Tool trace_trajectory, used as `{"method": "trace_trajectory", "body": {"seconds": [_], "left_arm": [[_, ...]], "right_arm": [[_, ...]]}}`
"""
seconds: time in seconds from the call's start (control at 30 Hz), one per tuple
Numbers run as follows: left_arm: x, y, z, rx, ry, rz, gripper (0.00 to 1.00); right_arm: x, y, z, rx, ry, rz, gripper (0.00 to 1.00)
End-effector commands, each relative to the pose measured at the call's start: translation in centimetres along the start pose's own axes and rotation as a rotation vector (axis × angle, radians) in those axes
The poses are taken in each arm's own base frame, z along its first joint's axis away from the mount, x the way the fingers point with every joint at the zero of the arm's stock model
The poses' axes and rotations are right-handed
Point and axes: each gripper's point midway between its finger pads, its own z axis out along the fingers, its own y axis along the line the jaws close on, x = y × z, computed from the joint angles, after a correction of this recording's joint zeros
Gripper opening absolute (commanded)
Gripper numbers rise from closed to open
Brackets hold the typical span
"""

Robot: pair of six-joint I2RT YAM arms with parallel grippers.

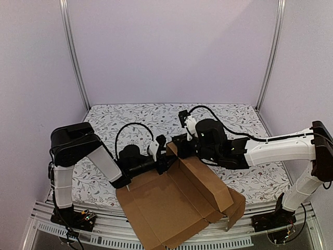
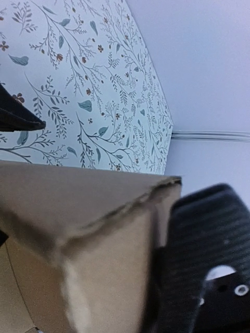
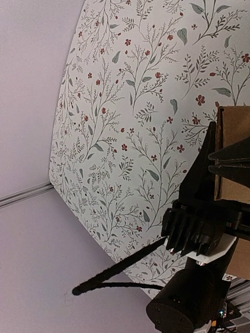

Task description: Fold the paper box

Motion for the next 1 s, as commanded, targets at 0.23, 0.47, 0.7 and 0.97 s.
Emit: {"method": "trace_trajectory", "body": {"seconds": [0.23,0.47,0.7,0.97], "left_arm": [[-2.5,0.9,0.3,-0.007,-0.149,-0.005,0.36],[-3.1,0.9,0.7,0.012,-0.165,-0.013,0.00],[-4.1,0.7,0.5,0.020,-0.184,0.002,0.00],[-5.6,2.9,-0.6,-0.123,-0.201,0.010,0.00]], "right_arm": [[5.6,-1.9,0.1,0.063,0.171,-0.032,0.00],[5.6,-1.9,0.1,0.062,0.170,-0.030,0.00],[5.4,-1.8,0.0,0.060,0.167,-0.027,0.00],[-0.2,-0.6,-2.8,0.050,0.109,-0.081,0.37]]}}
